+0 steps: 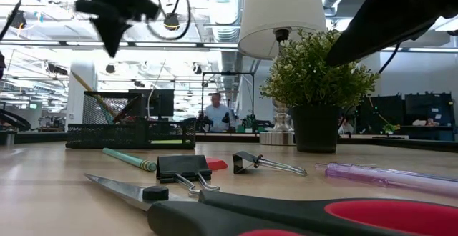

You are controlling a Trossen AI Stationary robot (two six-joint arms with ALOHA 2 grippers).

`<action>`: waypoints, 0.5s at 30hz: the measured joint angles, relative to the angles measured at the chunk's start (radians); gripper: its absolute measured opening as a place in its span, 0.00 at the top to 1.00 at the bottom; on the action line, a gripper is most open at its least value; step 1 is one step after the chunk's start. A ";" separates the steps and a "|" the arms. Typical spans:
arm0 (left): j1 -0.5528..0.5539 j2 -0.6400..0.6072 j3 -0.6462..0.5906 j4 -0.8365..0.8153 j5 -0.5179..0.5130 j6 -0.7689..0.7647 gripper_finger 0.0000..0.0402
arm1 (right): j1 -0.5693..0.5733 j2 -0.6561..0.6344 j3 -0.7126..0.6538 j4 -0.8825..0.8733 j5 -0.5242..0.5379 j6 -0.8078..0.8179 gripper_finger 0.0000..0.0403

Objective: Pick and place office supplies into organizer
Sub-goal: Put the purple pen into the black desk organizer

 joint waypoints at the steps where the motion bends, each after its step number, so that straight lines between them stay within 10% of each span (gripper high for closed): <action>1: 0.000 0.011 0.031 0.000 -0.010 -0.003 0.99 | 0.003 0.000 0.000 0.000 0.001 0.001 1.00; 15: -0.212 0.068 0.317 0.243 0.098 -0.077 1.00 | 0.173 -0.028 0.101 -0.219 0.003 0.268 1.00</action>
